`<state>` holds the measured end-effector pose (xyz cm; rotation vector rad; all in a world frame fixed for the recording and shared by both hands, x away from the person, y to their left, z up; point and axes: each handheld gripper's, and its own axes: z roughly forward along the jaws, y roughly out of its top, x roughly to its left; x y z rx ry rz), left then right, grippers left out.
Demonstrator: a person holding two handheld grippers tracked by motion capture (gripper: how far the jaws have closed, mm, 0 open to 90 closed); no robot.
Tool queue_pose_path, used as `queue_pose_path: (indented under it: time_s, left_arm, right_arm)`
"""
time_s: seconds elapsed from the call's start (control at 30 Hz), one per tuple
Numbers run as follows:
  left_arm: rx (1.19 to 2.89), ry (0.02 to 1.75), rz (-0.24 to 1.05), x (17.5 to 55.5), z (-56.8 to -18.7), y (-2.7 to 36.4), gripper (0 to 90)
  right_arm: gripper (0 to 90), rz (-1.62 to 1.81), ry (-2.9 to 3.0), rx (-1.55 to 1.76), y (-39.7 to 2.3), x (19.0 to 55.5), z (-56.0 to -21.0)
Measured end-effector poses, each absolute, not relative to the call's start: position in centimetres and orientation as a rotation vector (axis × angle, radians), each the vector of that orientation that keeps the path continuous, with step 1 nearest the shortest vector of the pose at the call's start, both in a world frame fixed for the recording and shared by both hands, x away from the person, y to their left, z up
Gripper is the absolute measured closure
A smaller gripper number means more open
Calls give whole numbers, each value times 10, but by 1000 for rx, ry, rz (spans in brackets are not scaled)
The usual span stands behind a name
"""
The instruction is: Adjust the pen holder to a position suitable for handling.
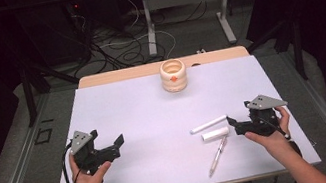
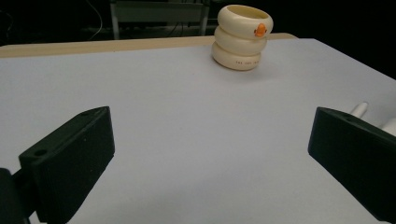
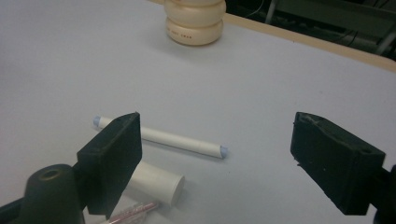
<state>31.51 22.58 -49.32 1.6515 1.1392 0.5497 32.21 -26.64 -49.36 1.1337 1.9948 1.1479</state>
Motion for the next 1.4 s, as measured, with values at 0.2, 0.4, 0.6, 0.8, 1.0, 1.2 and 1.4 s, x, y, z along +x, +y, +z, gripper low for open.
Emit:
queue_pose_path:
  time_s: [0.2, 0.4, 0.6, 0.8, 1.0, 1.2, 1.4]
  left_arm:
    - [1650, 1160, 543, 317, -495, 226, 3]
    - [1638, 1175, 536, 318, -497, 225, 2]
    - [1671, 1165, 538, 317, -498, 223, 2]
    - [1687, 1162, 536, 318, -499, 223, 1]
    - [1693, 1160, 530, 318, -499, 224, 1]
    - [1697, 1161, 525, 319, -500, 224, 1]
    - [1698, 1159, 523, 319, -500, 224, 1]
  right_arm:
    - [224, 1133, 2016, 1048, -257, 326, -481]
    - [286, 1105, 2071, 1016, -244, 342, -467]
    - [313, 1067, 2151, 914, -226, 363, -444]
    - [317, 981, 2204, 822, -208, 382, -431]
    - [317, 906, 2252, 730, -191, 400, -423]
    - [317, 841, 2293, 658, -178, 415, -417]
    - [317, 811, 2296, 681, -165, 437, -412]
